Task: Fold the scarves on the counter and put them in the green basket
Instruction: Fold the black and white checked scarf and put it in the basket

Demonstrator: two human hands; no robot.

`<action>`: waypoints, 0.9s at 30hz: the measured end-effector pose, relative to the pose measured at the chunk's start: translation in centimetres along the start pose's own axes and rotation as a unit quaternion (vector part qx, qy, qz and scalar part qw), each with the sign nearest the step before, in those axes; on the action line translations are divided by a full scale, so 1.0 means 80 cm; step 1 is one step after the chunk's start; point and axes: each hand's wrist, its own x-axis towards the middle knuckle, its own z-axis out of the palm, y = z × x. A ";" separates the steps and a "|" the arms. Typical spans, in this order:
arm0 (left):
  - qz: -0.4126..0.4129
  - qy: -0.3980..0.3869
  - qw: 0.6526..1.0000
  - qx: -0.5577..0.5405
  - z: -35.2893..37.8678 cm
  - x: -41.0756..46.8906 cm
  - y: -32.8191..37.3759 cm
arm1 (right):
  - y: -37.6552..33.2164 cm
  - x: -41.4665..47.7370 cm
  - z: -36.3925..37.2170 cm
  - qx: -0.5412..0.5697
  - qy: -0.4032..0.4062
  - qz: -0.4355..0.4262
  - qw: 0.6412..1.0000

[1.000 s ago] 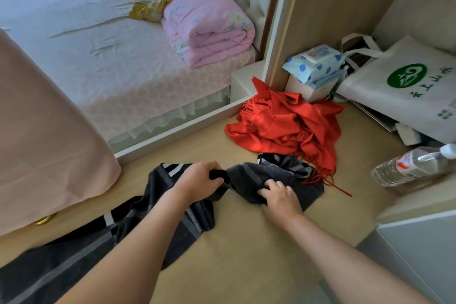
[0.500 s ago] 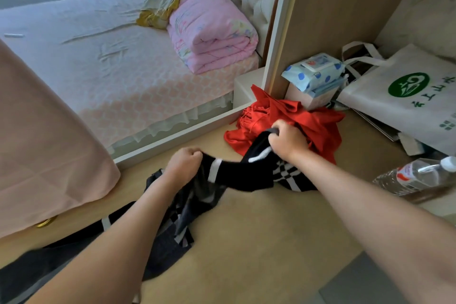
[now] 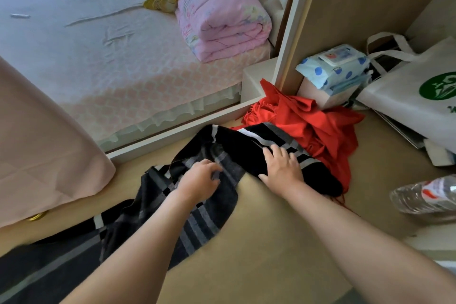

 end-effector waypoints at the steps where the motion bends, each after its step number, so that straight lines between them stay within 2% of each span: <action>1: -0.002 -0.034 0.999 0.014 0.009 0.002 0.000 | 0.004 0.003 0.003 -0.018 -0.007 0.000 1.000; 4: -0.011 -0.115 0.990 0.084 0.028 0.001 0.001 | 0.008 0.005 0.011 -0.028 -0.032 -0.035 0.998; 7: 0.004 -0.086 0.978 0.192 0.033 -0.006 0.004 | 0.008 -0.002 0.016 0.172 -0.029 0.009 0.985; 9: -0.004 -0.114 0.970 0.213 0.029 -0.011 0.006 | 0.009 -0.009 0.008 0.301 -0.034 0.066 0.951; 12: -0.055 -0.235 0.946 0.217 0.018 -0.018 0.014 | 0.016 -0.019 -0.009 0.458 -0.076 0.149 0.873; 13: -0.076 -0.245 0.945 0.205 0.014 -0.021 0.018 | 0.018 -0.022 -0.016 0.488 -0.087 0.156 0.854; 14: -0.080 -0.222 0.954 0.183 0.009 -0.023 0.022 | 0.020 -0.024 -0.022 0.509 -0.092 0.145 0.844; 15: -0.065 -0.163 0.972 0.158 0.005 -0.026 0.027 | 0.023 -0.025 -0.027 0.514 -0.101 0.133 0.841; 17: 0.003 0.009 0.995 0.101 -0.003 -0.030 0.036 | 0.023 -0.031 -0.041 0.527 -0.124 0.101 0.835; 18: 0.045 0.061 0.995 0.071 -0.004 -0.029 0.041 | 0.020 -0.036 -0.050 0.538 -0.135 0.088 0.827; 19: 0.093 0.086 0.991 0.050 -0.004 -0.028 0.047 | 0.017 -0.040 -0.057 0.549 -0.139 0.079 0.821; 21: 0.152 0.080 0.985 0.033 -0.001 -0.022 0.057 | 0.007 -0.050 -0.074 0.589 -0.131 0.068 0.795; 23: 0.156 0.094 0.983 -0.033 -0.004 -0.025 0.067 | 0.001 -0.061 -0.090 0.642 -0.120 0.071 0.754; 24: 0.131 0.099 0.982 -0.090 -0.011 -0.030 0.071 | -0.001 -0.067 -0.096 0.653 -0.114 0.066 0.746; 25: 0.099 0.093 0.980 -0.144 -0.020 -0.036 0.074 | -0.001 -0.071 -0.098 0.640 -0.106 0.055 0.759; 26: 0.072 0.079 0.979 -0.175 -0.029 -0.042 0.075 | -0.002 -0.076 -0.100 0.605 -0.096 0.037 0.789; 27: 0.066 0.073 0.979 -0.178 -0.038 -0.048 0.075 | -0.002 -0.080 -0.100 0.540 -0.077 0.029 0.838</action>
